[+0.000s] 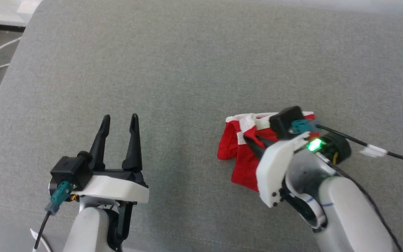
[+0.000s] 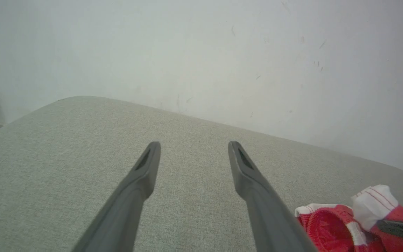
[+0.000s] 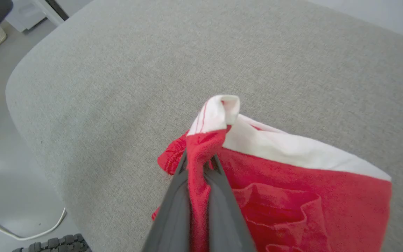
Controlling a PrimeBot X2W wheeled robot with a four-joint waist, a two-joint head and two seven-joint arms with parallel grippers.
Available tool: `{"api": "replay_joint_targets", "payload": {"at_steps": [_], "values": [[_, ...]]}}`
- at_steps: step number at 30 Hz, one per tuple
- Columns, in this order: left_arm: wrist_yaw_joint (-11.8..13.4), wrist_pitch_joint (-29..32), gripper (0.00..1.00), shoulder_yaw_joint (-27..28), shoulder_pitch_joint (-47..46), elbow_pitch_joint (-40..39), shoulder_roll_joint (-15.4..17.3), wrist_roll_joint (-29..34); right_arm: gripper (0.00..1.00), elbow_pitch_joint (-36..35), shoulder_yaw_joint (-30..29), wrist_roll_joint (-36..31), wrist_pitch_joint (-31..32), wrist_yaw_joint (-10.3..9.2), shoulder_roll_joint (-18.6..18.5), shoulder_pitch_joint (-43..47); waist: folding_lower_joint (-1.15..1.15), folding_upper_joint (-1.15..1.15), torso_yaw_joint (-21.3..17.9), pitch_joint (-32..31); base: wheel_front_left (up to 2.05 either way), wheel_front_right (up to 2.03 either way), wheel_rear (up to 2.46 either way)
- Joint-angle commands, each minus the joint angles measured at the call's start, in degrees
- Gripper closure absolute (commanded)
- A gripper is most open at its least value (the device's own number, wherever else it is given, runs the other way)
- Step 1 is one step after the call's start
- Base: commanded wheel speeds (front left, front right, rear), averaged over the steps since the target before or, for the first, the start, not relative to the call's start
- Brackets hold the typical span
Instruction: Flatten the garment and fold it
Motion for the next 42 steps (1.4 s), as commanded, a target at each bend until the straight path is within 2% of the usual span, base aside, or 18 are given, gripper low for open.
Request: {"api": "replay_joint_targets", "payload": {"at_steps": [1,3,4,5,6,10,15,20,25,28,32,36,42], "values": [[0.26,-0.28,0.0,-0.03,-0.69,-0.07,-0.11,-0.25,1.0,2.27,1.34,0.94,-0.93,-0.04,0.06,-1.99,0.0,0.0,0.72,0.96,0.0,0.0,0.0],[0.25,-0.28,0.0,-0.1,-0.96,0.05,-0.11,-0.4,1.0,5.9,3.04,1.79,-1.64,-0.04,0.07,-3.81,0.0,0.0,1.04,1.42,0.0,0.0,0.0],[0.25,-0.28,0.0,-0.17,-1.08,0.13,-0.11,-0.49,0.82,7.43,3.61,2.1,-2.32,-0.04,0.07,-4.68,0.0,0.0,1.19,1.54,0.0,0.0,0.0],[0.26,-0.28,0.0,-0.23,-1.17,0.24,-0.11,-0.6,0.36,8.82,4.35,2.8,-2.85,-0.04,0.07,-5.35,0.0,0.0,1.31,1.62,0.0,0.0,0.0],[0.24,-0.28,0.0,-0.26,-1.25,0.35,-0.11,-0.69,0.0,9.96,4.93,3.62,-3.3,-0.04,0.07,-5.87,0.0,0.0,1.39,1.65,0.0,0.0,0.0],[0.29,-0.28,0.0,-0.09,-1.28,0.68,-0.11,-0.82,0.0,11.16,7.89,6.62,-6.29,-0.04,0.07,-7.55,0.0,0.0,1.06,1.36,0.0,0.0,0.0],[0.07,-0.28,0.0,0.14,-1.03,0.8,-0.11,-0.67,0.0,6.49,8.2,11.64,-16.47,-0.04,0.07,-7.54,0.0,0.0,-0.21,-0.39,0.0,0.0,0.0],[0.02,-0.28,0.0,0.42,-0.14,0.53,-0.11,-0.01,0.0,1.1,0.31,11.43,-27.95,-0.04,0.07,-3.8,0.0,0.0,-2.13,-2.58,0.0,0.0,0.0],[0.04,-0.28,0.0,0.86,0.8,0.19,-0.11,0.63,0.0,0.53,-10.65,10.78,-34.26,-0.04,0.07,2.26,0.0,0.0,-3.87,-4.18,0.0,0.0,0.0],[0.14,-0.28,0.0,0.95,1.11,0.08,-0.11,0.86,0.0,3.38,-16.0,11.13,-34.93,-0.04,0.07,5.14,0.0,0.0,-4.54,-4.66,0.0,0.0,0.0],[-0.17,-0.28,0.0,1.35,1.4,-0.21,-0.11,1.1,0.0,9.36,-19.83,10.26,-32.96,-0.04,0.07,6.86,0.0,0.0,-5.16,-4.7,0.0,0.0,0.0],[-0.4,-0.28,0.0,1.41,1.41,-0.33,-0.11,1.25,0.0,15.25,-20.45,13.78,-29.67,-0.04,0.07,6.31,0.0,0.0,-5.35,-4.47,0.0,0.0,0.0],[-0.41,-0.28,0.0,1.4,1.19,-0.49,-0.12,1.14,0.0,21.47,-17.87,19.45,-24.41,-0.04,0.07,3.25,0.0,0.0,-5.05,-3.51,0.0,0.0,0.0]]}}
